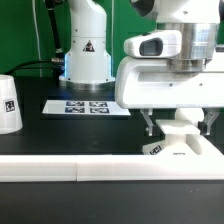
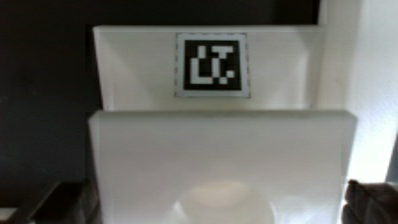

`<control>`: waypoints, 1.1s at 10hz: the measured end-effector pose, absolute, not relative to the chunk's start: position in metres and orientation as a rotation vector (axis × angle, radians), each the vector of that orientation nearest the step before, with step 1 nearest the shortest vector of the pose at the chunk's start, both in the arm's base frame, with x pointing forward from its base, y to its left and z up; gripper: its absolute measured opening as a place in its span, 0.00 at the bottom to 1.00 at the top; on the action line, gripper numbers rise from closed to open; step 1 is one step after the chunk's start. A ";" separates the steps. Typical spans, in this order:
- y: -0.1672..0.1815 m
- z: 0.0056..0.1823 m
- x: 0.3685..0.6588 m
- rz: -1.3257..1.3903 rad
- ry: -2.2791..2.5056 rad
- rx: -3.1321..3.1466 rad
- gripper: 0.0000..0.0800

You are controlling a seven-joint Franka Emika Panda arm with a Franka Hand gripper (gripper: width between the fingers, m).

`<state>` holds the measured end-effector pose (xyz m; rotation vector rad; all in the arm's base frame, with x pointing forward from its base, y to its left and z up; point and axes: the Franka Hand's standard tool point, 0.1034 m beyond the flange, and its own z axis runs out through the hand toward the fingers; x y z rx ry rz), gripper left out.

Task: Assemble lamp

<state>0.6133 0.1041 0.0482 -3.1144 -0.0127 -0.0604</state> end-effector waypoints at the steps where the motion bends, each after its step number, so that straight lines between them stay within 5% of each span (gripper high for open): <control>1: 0.104 0.054 0.602 -0.049 0.012 -3.113 0.87; 4: 0.118 0.077 0.551 0.004 0.175 -3.114 0.87; 7: 0.119 0.072 0.509 0.012 0.191 -3.117 0.87; 11: 0.120 0.067 0.503 -0.001 0.267 -3.101 0.87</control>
Offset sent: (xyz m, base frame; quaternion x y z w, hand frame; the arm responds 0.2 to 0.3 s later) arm -0.0728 0.0002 0.0346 -0.0673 -0.0423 0.1074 0.9910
